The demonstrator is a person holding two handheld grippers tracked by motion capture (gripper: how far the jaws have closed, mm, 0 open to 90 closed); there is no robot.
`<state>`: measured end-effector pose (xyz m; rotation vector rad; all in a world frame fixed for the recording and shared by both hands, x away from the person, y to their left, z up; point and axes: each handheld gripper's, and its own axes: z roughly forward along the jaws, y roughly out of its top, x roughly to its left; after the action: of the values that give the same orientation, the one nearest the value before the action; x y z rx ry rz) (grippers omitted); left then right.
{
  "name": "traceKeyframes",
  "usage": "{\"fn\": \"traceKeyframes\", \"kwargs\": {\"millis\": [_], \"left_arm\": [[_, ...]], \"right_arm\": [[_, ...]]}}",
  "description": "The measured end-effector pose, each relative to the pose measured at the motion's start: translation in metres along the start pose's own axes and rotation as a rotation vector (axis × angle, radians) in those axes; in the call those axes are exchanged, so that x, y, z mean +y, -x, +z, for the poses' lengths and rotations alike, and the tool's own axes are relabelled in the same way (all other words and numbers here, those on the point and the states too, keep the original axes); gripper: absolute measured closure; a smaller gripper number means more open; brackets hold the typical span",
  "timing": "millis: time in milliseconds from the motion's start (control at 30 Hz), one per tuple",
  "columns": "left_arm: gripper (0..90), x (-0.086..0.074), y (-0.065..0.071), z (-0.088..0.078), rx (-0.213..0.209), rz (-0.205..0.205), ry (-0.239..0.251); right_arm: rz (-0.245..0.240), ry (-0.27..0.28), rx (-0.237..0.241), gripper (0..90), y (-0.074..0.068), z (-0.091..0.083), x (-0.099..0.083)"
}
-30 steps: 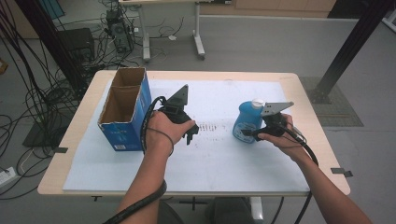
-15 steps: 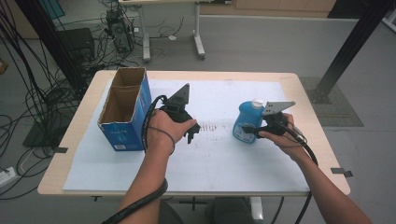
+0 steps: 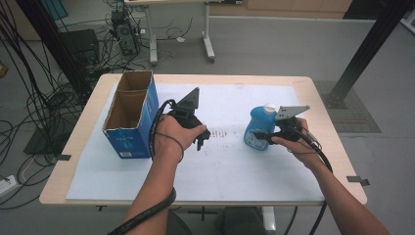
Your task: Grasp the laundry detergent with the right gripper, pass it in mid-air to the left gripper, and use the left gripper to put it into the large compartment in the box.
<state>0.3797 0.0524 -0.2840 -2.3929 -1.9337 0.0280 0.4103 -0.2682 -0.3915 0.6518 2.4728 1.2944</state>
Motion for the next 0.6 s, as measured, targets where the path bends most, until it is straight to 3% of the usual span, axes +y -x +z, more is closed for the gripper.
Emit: {"fn": "traceKeyframes", "kwargs": {"millis": [600], "left_arm": [[5.5, -0.0003, 0.0006, -0.0007, -0.001, 0.001, 0.005]], "right_arm": [[-0.006, 0.003, 0.0, 42.9, 0.0001, 0.0002, -0.0001]]}}
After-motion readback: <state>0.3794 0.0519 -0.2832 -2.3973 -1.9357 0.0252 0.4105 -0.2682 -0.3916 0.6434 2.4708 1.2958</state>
